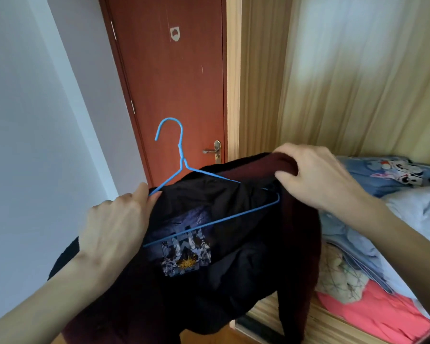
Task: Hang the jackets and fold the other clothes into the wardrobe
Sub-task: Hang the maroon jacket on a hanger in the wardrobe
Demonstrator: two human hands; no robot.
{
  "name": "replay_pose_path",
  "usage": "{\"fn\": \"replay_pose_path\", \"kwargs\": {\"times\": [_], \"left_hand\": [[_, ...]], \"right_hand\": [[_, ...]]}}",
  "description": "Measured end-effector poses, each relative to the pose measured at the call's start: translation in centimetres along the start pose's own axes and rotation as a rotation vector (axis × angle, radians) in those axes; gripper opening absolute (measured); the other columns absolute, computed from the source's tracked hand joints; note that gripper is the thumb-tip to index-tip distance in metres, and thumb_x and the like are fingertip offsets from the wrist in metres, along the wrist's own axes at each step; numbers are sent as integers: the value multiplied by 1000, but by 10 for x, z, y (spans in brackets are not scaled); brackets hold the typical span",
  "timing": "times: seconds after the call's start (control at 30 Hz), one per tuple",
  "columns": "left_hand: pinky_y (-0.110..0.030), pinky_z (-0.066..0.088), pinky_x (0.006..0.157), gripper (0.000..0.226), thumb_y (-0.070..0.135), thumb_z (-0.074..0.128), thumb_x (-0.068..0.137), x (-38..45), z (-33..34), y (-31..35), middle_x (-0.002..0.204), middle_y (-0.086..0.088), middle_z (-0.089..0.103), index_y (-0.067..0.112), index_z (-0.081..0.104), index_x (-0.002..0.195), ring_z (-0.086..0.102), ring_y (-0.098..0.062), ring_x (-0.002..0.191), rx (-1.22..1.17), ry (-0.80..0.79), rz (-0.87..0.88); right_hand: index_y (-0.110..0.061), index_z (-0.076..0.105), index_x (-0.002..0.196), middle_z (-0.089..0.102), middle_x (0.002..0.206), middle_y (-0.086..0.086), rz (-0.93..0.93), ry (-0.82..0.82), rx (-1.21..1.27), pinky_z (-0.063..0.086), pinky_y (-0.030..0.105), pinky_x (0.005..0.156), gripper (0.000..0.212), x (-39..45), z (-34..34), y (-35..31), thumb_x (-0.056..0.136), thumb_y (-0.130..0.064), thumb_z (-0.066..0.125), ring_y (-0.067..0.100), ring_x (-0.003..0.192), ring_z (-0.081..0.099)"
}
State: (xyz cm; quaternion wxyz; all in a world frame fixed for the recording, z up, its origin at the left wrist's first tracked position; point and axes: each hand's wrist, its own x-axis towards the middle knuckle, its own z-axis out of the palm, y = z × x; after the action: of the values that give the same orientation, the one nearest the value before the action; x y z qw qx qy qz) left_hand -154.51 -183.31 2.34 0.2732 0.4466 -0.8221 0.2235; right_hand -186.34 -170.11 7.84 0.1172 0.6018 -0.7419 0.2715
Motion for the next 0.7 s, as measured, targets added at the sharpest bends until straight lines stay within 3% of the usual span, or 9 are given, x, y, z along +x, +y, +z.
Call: {"fn": "replay_pose_path", "kwargs": {"times": [0.1,0.17,0.23,0.3,0.37,0.5,0.57,0.63,0.7], "left_hand": [[-25,22,45,41,41,55,99,0,-6,17,42,-5,41,13,37,75,37,-36,31,-71,26,-34],[-29,27,45,44,44,50,105,1,-10,21,43,-7,43,12,41,76,42,-41,35,-134,84,-67],[-32,30,47,48,49,43,109,1,-16,19,45,-8,44,11,43,79,46,-44,40,-187,136,-101],[-32,31,48,48,52,37,105,1,-23,18,45,-8,44,11,44,81,47,-45,42,-223,154,-92],[-31,31,48,48,51,37,104,0,-29,20,46,-6,44,10,45,82,45,-44,41,-243,160,-49],[-28,29,46,44,51,43,104,1,-31,29,51,0,45,12,45,83,48,-41,42,-259,167,18],[-28,27,46,43,54,45,103,6,-27,30,56,2,47,16,42,84,52,-39,47,-266,174,22],[-29,30,46,43,59,45,101,13,-19,26,65,4,49,19,41,85,55,-32,54,-306,181,66],[-34,40,49,44,65,43,100,22,-8,18,73,7,47,24,38,84,51,-22,62,-414,115,143]], "right_hand": [[-25,58,130,71,113,0,-96,-33,132,49,30,87,49,-24,20,-29,83,-39,60,22,105,67],[-34,41,148,61,133,-12,-159,-98,198,46,22,92,71,-40,38,-41,84,-60,61,3,114,59],[-37,39,152,54,131,-23,-228,-117,261,47,21,86,75,-45,47,-39,90,-79,52,-8,103,52],[-26,61,132,56,113,-17,-348,89,239,49,33,82,51,-36,49,-29,99,-65,55,2,97,53],[-20,60,117,54,116,-7,-418,318,176,47,41,89,34,-19,48,-19,98,-48,66,15,105,53],[-40,37,143,47,131,-31,-326,53,248,51,31,93,69,5,39,-6,88,-73,62,0,116,57],[-41,46,132,66,111,-25,-341,-42,167,56,36,80,57,11,40,-1,89,-79,55,7,96,68],[-36,54,115,68,86,-12,-339,-51,231,56,45,70,41,12,40,-1,93,-71,57,16,74,67],[-37,58,110,68,83,-9,-331,-19,323,55,48,70,28,10,42,0,96,-61,62,21,70,67]]}}
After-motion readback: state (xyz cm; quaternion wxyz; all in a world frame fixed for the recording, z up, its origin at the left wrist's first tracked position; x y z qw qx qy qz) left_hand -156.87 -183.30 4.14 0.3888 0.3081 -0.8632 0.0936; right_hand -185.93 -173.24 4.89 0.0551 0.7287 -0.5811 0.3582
